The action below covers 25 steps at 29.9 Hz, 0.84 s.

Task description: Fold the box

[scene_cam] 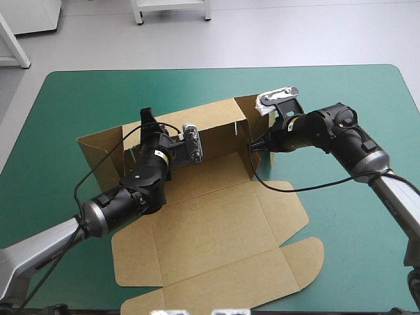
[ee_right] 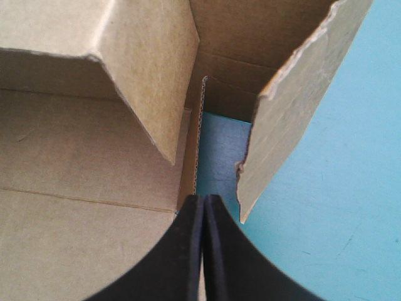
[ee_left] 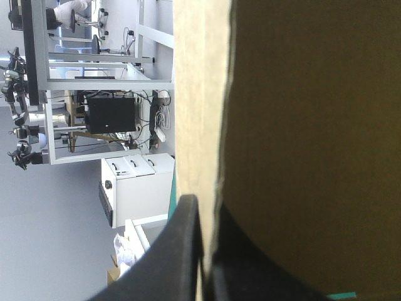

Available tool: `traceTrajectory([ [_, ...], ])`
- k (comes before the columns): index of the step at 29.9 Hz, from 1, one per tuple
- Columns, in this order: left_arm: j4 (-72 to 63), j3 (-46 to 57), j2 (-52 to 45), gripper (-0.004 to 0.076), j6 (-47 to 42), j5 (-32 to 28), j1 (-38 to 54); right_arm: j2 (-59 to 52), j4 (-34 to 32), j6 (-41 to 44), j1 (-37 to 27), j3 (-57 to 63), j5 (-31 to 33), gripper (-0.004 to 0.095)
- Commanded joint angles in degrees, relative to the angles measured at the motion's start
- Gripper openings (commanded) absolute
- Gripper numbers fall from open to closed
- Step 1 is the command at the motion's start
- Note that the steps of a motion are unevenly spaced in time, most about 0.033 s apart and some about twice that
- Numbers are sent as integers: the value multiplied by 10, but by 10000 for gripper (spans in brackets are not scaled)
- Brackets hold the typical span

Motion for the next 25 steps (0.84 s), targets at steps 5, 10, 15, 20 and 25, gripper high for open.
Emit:
traceTrajectory([
  [5, 21, -13, -18, -8, -15, 4, -3, -19, 0, 2, 0, -16, -20, -17],
  [10, 20, -13, -18, -8, -21, 4, -3, -19, 0, 2, 0, -16, -19, -17],
  [15, 20, -13, -18, -8, -25, 3, -3, -19, 0, 2, 0, -16, -19, -17],
  [20, 19, -13, -18, -8, -25, 2, -3, -19, 0, 2, 0, -16, -19, -17],
  [25, 11, -13, -18, -8, -25, 2, -3, -17, -4, 2, 0, -30, -17, -17],
])
